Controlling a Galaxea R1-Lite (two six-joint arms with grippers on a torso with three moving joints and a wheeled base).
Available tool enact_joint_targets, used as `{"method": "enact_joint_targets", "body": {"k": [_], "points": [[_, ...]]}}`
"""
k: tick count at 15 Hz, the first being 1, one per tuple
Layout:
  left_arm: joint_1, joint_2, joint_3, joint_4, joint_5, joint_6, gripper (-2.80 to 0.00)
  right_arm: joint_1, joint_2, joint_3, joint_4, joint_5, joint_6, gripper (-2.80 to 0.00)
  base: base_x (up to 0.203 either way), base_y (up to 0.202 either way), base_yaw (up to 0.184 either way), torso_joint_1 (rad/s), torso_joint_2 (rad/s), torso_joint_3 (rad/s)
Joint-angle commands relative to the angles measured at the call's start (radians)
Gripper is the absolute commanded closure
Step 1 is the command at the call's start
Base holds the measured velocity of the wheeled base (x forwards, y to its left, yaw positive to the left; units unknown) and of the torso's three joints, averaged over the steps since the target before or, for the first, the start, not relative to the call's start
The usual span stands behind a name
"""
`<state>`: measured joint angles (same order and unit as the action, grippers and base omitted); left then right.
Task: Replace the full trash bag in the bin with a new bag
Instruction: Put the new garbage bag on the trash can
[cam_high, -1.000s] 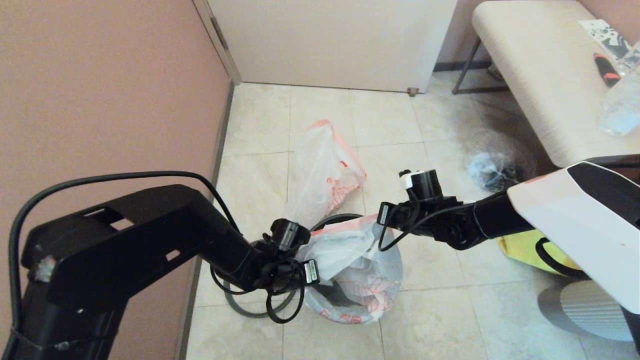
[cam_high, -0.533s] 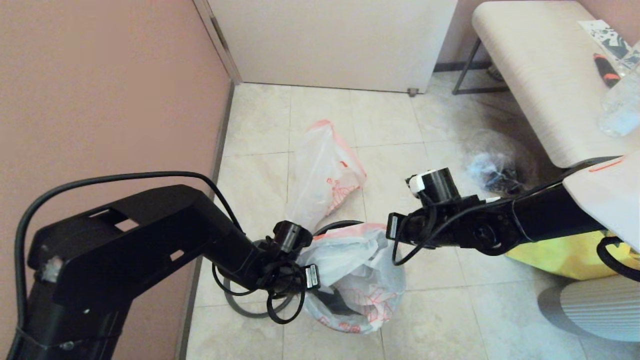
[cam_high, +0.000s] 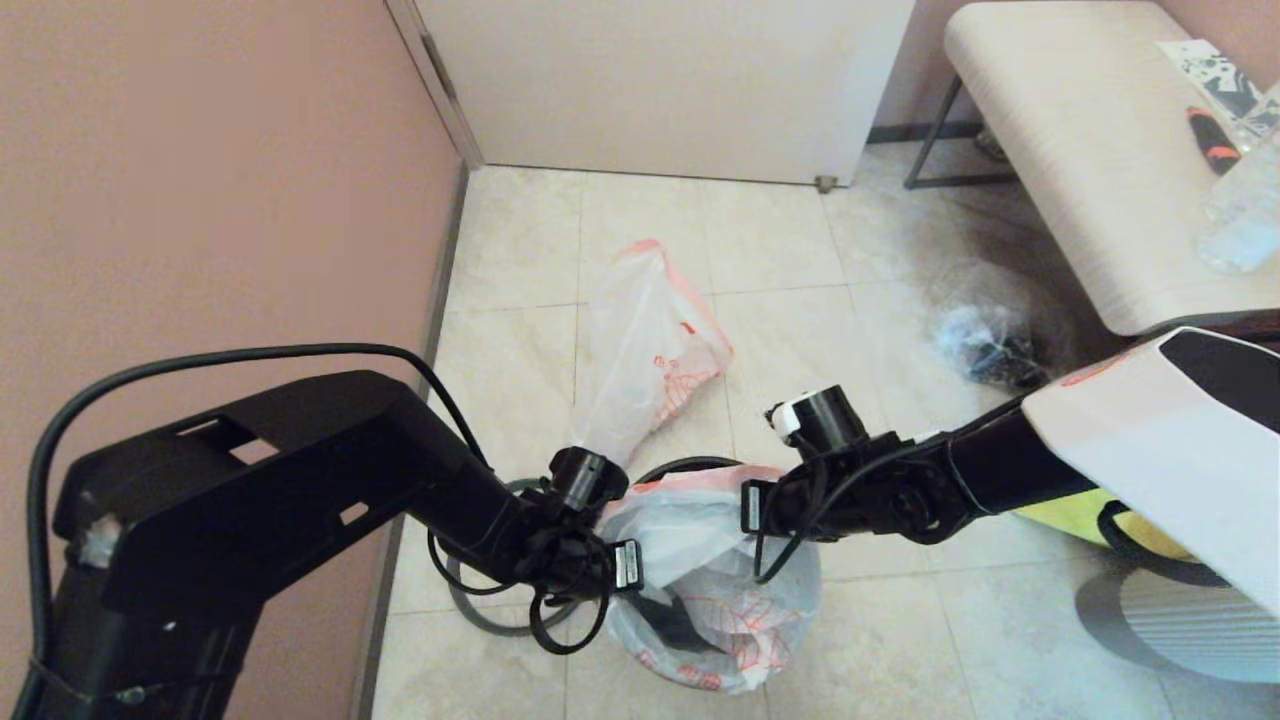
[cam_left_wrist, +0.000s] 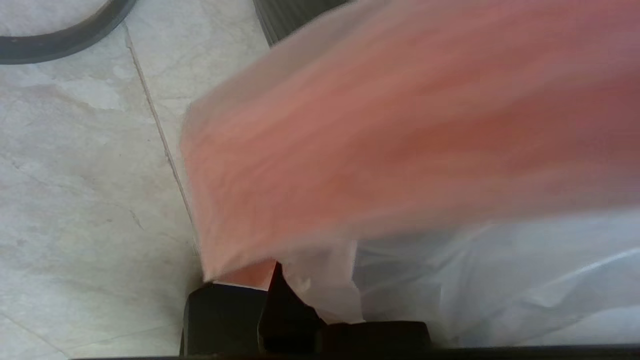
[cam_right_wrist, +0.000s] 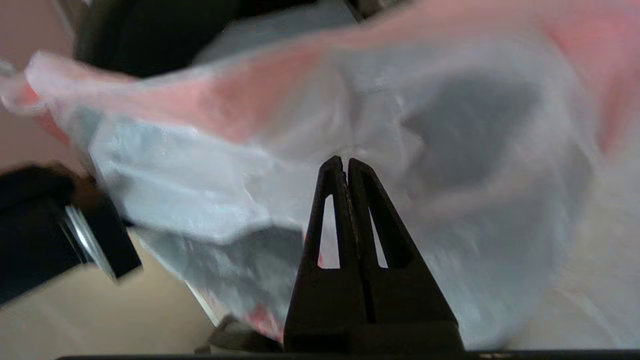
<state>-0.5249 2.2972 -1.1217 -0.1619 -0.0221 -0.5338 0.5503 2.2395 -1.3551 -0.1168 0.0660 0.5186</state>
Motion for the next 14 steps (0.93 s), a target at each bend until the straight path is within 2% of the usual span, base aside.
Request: {"method": "enact_joint_targets", "body": {"k": [1,6,9,14], "points": [[-0.002,-0.004,0.002,-0.002,-0.001,-0.003,0.0,-0.004,0.077,-0.077,-0.003,0.02,0.0,0.0,0.0,0.0,0.0,0.0,0.0,0.0],[-0.026,0.007,0.01,0.008,0.002,0.037,0.0,-0.003,0.097,-0.197,-0.087,0.029,0.0,0.0,0.0,0.0,0.0,0.0,0.0,0.0],[-0.032,0.011,0.01,0.009,0.004,0.046,0.0,-0.006,0.13,-0.262,-0.089,0.025,-0.001,0.0,0.0,0.0,0.0,0.0,0.0,0.0],[-0.027,0.004,0.016,-0.005,0.007,0.04,0.0,-0.065,0.23,-0.407,-0.089,0.018,-0.01,0.0,0.0,0.0,0.0,0.0,0.0,0.0]]}}
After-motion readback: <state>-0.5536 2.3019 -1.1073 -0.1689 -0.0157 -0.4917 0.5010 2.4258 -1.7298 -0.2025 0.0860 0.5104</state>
